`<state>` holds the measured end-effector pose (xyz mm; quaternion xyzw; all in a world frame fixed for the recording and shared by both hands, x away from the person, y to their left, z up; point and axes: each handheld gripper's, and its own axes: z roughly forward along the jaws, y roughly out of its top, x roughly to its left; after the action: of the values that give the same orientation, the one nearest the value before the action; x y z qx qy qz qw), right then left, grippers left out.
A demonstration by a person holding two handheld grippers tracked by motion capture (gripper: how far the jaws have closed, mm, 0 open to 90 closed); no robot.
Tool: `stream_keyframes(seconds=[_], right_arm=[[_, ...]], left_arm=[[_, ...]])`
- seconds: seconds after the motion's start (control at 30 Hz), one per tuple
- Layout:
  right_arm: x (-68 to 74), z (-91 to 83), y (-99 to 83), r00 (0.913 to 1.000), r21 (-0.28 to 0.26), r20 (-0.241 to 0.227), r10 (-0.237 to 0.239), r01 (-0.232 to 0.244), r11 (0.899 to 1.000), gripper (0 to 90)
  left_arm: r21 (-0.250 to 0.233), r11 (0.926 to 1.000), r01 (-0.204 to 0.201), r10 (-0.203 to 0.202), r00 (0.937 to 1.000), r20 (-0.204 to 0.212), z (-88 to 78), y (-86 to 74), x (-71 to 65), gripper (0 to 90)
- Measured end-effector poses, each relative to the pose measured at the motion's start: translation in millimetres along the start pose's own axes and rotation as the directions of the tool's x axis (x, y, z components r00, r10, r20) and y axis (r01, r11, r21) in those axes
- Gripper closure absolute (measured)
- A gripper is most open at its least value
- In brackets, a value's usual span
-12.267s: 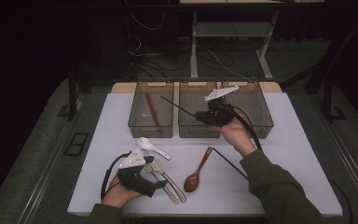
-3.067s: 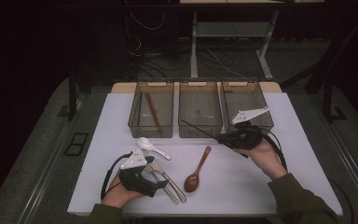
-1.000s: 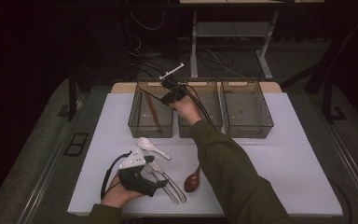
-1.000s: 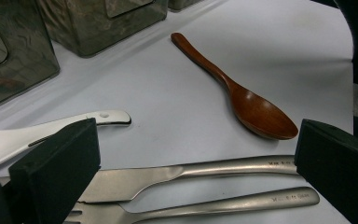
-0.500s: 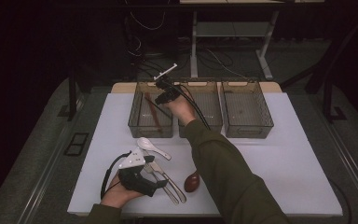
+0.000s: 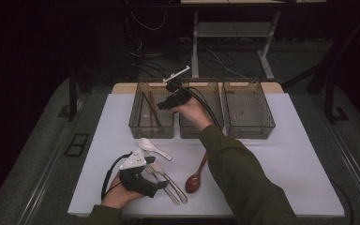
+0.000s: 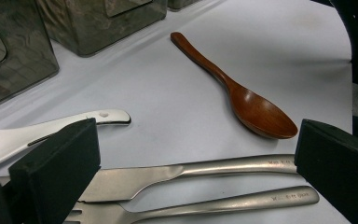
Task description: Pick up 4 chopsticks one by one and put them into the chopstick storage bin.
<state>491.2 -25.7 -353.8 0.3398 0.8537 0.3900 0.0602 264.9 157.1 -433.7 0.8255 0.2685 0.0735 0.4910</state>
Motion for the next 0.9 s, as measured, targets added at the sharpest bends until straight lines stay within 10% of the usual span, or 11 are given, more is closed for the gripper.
stream_keyframes(seconds=[0.9], right_arm=[[1.2, -97.7, -86.7, 0.9904, -0.131, -0.102, -0.093, 0.08, 0.988, 35.5]], left_arm=[[0.011, 0.9999, 0.007, -0.007, 0.9999, -0.014, 1.3, -0.5, -0.5, 0.0]])
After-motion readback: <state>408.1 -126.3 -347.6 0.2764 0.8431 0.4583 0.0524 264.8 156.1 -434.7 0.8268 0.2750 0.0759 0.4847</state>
